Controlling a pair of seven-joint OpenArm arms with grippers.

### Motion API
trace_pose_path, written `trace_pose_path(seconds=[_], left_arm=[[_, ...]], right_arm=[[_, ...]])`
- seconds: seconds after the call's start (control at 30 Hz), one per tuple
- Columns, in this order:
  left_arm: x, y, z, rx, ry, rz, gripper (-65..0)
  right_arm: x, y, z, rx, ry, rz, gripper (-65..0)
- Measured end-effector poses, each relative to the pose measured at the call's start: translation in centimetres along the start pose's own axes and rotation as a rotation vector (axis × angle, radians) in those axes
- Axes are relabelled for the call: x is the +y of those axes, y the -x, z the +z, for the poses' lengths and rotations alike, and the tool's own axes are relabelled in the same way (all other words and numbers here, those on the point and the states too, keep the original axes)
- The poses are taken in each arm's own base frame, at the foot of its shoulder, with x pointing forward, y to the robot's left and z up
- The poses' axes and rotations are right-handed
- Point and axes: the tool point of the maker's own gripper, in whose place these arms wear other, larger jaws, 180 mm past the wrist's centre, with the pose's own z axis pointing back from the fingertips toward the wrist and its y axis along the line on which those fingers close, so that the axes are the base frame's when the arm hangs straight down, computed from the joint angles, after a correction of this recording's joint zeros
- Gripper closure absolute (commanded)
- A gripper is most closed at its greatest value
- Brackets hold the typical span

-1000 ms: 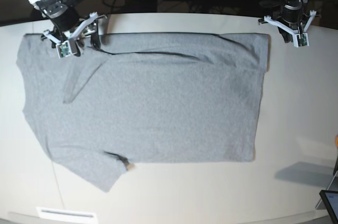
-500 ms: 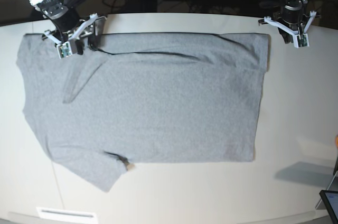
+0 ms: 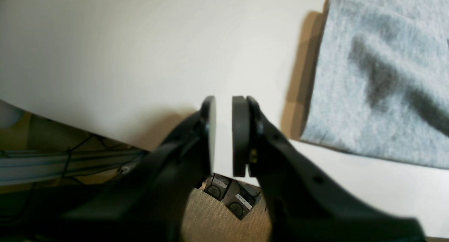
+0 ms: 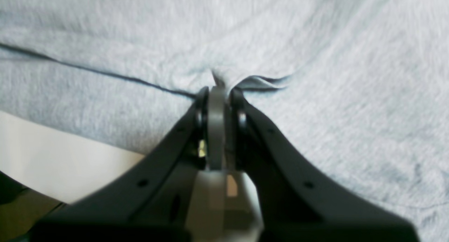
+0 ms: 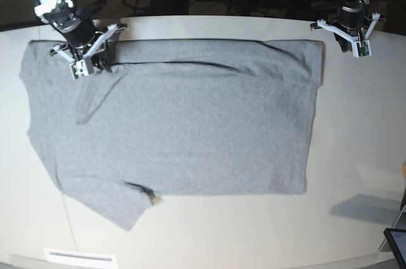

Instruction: Fold the T-shirt properly

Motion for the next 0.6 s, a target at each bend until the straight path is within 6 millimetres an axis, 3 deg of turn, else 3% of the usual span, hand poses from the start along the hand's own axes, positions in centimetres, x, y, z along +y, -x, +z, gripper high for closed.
trace_pose_path(seconds=[0.27,0.47,0.6], left_arm=[[0.1,1.8,-0.6,0.048,-0.002,0.009,-8.7],[0.1,1.8,-0.6,0.048,-0.002,0.009,-8.7],[0.1,1.8,-0.6,0.049,-0.002,0.009,-8.7]], right_arm=[[-0.1,-0.1,-0.3,0.031,0.001,0.006,-3.2],[-0.3,-0.8,-0.7,0.028,0.003,0.014,-3.2],[2.1,-1.6,-1.5,0.016,-0.064,0.039,-3.0]])
